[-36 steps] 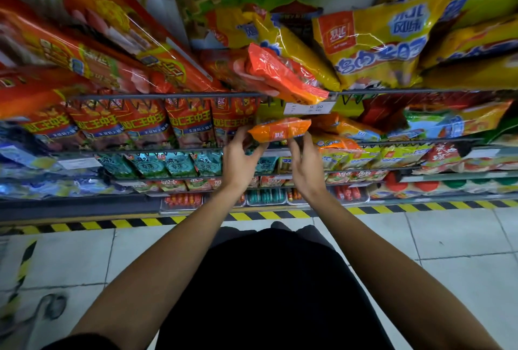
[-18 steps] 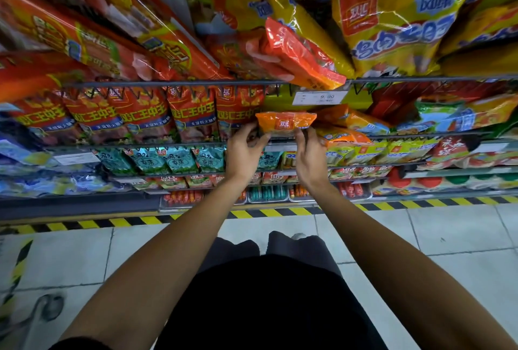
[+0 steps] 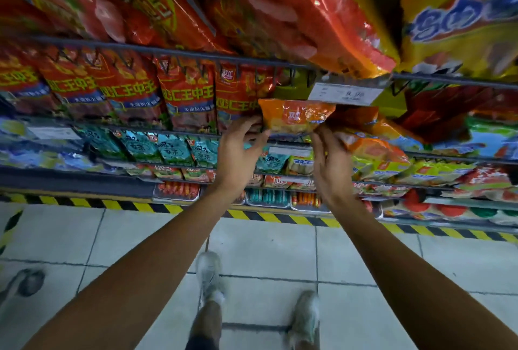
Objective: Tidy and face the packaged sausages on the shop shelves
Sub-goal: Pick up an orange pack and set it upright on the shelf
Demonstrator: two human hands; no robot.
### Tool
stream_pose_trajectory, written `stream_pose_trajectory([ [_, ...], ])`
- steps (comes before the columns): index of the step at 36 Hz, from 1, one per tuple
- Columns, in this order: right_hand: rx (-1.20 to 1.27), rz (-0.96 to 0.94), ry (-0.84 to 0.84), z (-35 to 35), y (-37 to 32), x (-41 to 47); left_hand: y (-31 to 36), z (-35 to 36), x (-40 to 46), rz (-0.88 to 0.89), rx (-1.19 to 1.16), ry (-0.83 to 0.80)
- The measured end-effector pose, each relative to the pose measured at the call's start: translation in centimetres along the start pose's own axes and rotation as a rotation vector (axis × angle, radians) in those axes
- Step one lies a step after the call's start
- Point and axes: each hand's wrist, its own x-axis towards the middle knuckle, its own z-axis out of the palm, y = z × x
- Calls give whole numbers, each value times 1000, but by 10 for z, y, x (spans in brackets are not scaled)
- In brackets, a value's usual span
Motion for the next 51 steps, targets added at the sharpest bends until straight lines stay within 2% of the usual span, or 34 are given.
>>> stream_pose_trajectory([
  [7,20,-86,-74,0,19,6,-19,7,-4,73,28,57],
  [12,-124,-185,-48,12,27,18,-32,8,-2,93,18,17],
  [18,-4,-125,-5,15,26,19,-21,8,2,72,-37,-6],
  [24,28,-94,77,8,21,28,-1,15,9,89,-148,119],
  [30,-88,-116,83,19,28,36,-19,29,15,126,-36,205],
  [34,-65,-134,88,23,26,36,-25,35,0,168,-2,270],
  [37,15,-101,73,28,30,32,-30,33,-12,396,175,200],
  [40,103,-65,18,36,33,15,-34,30,-16,562,437,24],
  [45,116,-67,0,44,30,-30,-45,22,-11,561,786,-80],
  [48,60,-151,42,45,30,-38,-46,20,-7,553,835,-86],
  [51,-58,-225,-2,50,30,-33,-47,21,-6,533,861,-83],
])
